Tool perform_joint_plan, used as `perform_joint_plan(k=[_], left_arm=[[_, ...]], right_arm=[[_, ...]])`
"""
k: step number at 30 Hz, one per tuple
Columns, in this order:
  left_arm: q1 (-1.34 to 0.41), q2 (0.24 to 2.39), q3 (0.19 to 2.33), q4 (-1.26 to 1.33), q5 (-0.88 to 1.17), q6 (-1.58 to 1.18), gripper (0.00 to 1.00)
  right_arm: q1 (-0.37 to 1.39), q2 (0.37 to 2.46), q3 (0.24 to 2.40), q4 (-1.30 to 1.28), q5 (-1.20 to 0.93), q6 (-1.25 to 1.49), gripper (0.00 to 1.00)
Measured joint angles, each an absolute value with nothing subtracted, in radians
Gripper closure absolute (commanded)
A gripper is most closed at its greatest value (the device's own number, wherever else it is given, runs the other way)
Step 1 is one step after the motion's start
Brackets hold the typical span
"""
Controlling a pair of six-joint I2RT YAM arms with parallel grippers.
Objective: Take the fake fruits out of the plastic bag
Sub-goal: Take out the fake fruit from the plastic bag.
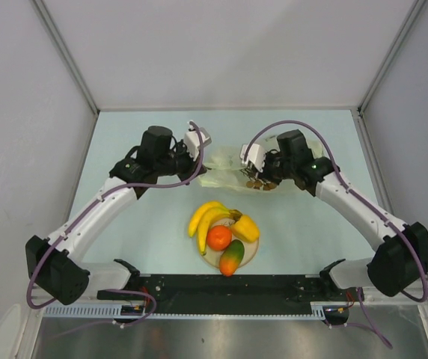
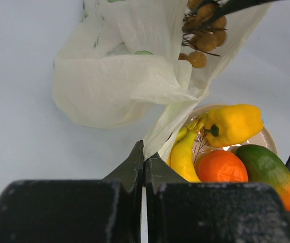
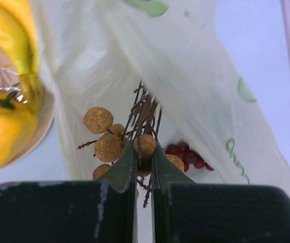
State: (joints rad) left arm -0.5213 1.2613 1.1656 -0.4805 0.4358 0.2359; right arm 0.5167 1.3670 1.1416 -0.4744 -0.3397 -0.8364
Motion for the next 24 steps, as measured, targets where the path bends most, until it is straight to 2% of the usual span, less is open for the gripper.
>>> perform_joint_plan(k=[8, 16, 24], left_arm=[[-0.521, 1.262, 1.185, -0.466, 0.372, 0.235, 1.00], [-0.521, 1.283, 1.209, -0.450, 0.344, 0.235, 1.00], [-0.521, 1.290, 1.214, -0.447, 0.344, 0.235, 1.00]], right_arm=[[0.520, 1.209, 1.116, -0.636, -0.337, -0.852, 1.00], [0.498, 1.078, 1.041, -0.693, -0.332, -0.864, 1.00], [0.614, 0.923, 1.034, -0.683, -0.324, -0.812, 1.00]])
